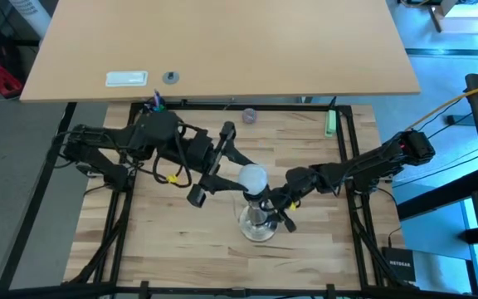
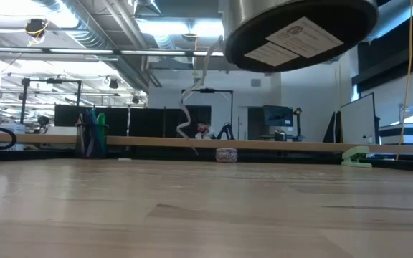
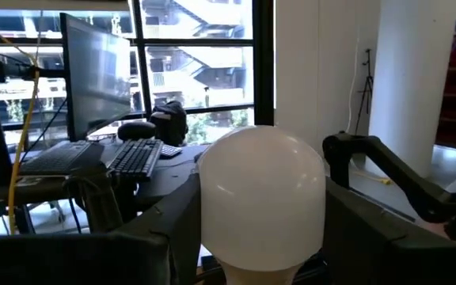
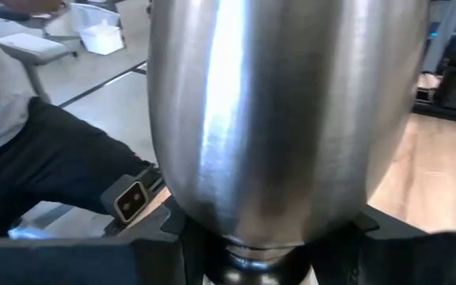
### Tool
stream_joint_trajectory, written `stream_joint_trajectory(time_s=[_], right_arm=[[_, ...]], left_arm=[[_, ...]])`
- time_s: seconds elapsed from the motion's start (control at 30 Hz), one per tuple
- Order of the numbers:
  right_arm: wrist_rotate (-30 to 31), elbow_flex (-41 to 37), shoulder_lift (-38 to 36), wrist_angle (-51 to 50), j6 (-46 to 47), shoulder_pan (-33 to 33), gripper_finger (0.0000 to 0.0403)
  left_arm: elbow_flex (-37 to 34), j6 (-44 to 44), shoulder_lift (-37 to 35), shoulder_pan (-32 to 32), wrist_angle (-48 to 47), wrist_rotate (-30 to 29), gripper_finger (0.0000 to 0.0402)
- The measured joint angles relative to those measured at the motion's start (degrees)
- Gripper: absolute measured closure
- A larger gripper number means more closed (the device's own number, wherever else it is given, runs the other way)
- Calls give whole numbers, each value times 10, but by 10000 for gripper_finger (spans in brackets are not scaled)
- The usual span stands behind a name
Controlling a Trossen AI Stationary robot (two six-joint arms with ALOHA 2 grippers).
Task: Screw lightbulb
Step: Insert the lightbulb into the silver lamp
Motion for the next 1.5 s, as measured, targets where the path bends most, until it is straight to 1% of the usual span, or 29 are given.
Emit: stream_joint_trajectory(time_s=[0.1,0.17,0.23,0.37,0.5,0.63,0.83,0.97,1.07,1.3,1.33,1.37,1.43,1.5], right_arm=[[30,0,0,-4,-4,0,244],[63,0,0,-13,-4,0,244],[103,1,0,-24,-5,0,244],[174,2,-1,-30,-3,0,244],[227,5,-3,-25,3,0,244],[259,5,-3,-31,10,-1,244],[279,5,-3,-40,15,-1,244],[283,5,-3,-40,16,-2,244],[300,5,-3,-41,17,-1,244],[312,4,-15,-43,40,-37,244],[314,4,-17,-47,41,-43,244],[318,4,-19,-51,43,-50,244],[325,4,-19,-51,44,-64,244],[328,3,-19,-52,44,-80,244]], left_arm=[[0,-5,0,3,3,2,209],[-1,-8,0,1,6,-5,207],[1,-6,1,0,3,-11,195],[14,-12,2,0,-6,-19,146],[19,-18,-4,0,-12,-27,91],[19,-9,-13,-1,-7,-38,60],[20,8,-18,-1,8,-51,56],[20,35,-23,-1,-11,-53,59],[20,55,-32,2,-17,-57,60],[21,51,-35,23,28,-60,60],[21,52,-39,25,25,-71,60],[20,55,-44,25,13,-95,60],[20,64,-59,22,-10,-162,60],[22,74,-74,12,-40,-246,60]])
